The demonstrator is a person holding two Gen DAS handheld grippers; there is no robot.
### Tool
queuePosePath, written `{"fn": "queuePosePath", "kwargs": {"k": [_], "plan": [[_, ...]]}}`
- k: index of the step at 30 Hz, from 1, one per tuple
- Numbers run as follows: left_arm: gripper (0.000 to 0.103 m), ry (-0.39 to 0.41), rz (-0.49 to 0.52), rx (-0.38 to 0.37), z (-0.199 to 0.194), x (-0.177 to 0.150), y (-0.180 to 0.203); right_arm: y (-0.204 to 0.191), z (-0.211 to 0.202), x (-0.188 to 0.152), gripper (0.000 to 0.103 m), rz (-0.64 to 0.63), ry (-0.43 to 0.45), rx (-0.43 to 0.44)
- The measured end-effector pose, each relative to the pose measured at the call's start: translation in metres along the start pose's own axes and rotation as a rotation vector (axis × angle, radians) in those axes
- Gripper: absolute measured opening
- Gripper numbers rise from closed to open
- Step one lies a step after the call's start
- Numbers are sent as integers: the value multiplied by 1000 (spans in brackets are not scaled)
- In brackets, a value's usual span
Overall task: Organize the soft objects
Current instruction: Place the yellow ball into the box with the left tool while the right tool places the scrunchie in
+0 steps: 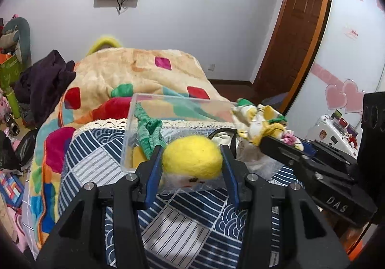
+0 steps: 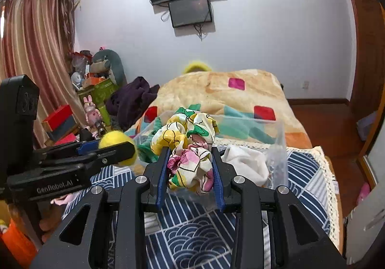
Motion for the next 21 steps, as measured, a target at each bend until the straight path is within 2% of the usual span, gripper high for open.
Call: {"fn": "queuePosePath", "kwargs": {"k": [8, 11, 18, 21], "plan": [[46, -36, -19, -3, 28, 10, -3, 13, 32, 1, 29, 38, -81, -8], [46, -54, -38, -29, 36, 13, -6, 18, 40, -1, 29, 52, -105, -15], [46, -97, -51, -10, 56, 16, -10, 20, 48, -1, 29, 53, -128, -30], [46, -100, -31, 23, 60, 15, -9, 21, 53, -1, 29, 51, -142, -40]]}}
Point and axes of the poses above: each gripper's, at about its wrist camera, not at the fingertips, and z roughly the way its jaws point, y to its right, x to its top, the point moved 2 cm from there along z, roughly the way its jaws point, and after that the axes turned 8 degrees about -y, right-handed, at the moved point
